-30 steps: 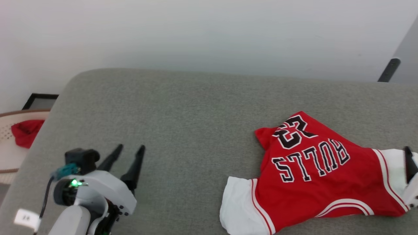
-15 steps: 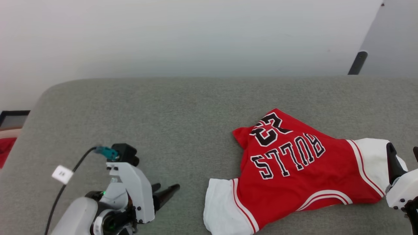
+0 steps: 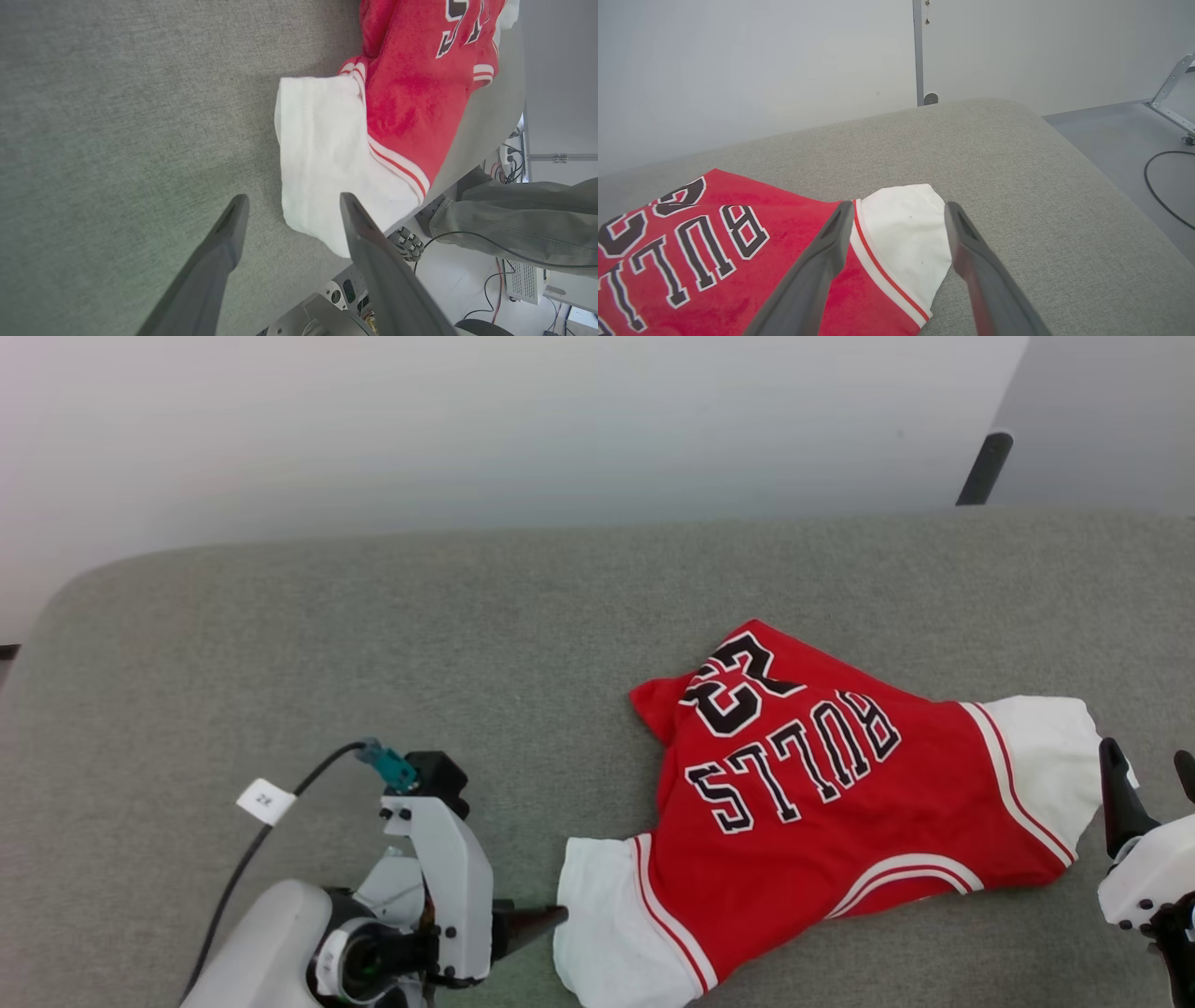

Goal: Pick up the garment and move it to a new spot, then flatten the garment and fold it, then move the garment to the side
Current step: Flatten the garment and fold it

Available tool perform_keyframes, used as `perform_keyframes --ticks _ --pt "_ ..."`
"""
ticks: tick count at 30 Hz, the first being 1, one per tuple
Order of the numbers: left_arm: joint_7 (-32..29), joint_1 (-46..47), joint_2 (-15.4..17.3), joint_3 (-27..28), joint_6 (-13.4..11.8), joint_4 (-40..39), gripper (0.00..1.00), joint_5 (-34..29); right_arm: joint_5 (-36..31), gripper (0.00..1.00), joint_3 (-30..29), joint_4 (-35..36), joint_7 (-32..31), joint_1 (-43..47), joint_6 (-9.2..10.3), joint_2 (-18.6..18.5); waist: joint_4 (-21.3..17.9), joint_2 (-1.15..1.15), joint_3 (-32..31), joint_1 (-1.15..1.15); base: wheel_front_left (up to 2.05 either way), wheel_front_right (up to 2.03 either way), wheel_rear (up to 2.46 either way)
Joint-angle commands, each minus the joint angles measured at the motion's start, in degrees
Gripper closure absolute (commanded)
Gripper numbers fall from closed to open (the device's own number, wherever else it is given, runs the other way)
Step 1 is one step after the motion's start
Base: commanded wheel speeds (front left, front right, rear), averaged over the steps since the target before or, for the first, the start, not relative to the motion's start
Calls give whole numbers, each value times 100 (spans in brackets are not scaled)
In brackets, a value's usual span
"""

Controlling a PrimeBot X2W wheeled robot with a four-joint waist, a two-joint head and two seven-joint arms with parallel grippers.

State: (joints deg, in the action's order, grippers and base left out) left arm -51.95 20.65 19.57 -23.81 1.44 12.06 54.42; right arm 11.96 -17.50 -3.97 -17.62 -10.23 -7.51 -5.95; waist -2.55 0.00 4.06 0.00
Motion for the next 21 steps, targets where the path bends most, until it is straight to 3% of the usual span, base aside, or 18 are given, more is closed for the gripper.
perform_keyframes --ticks 1,14,21 --pt "-38 41 1 -51 -2 41 0 -31 7 0 10 -18 44 -81 4 24 -68 0 81 0 0 0 0" --pt "-220 51 -151 -260 -34 368 0 18 67 0 54 -174 142 -191 4 44 -254 0 317 0 0 0 0" --pt "-122 6 -103 -419 85 684 0 -157 103 0 65 -241 185 -221 4 54 -276 0 376 0 0 0 0"
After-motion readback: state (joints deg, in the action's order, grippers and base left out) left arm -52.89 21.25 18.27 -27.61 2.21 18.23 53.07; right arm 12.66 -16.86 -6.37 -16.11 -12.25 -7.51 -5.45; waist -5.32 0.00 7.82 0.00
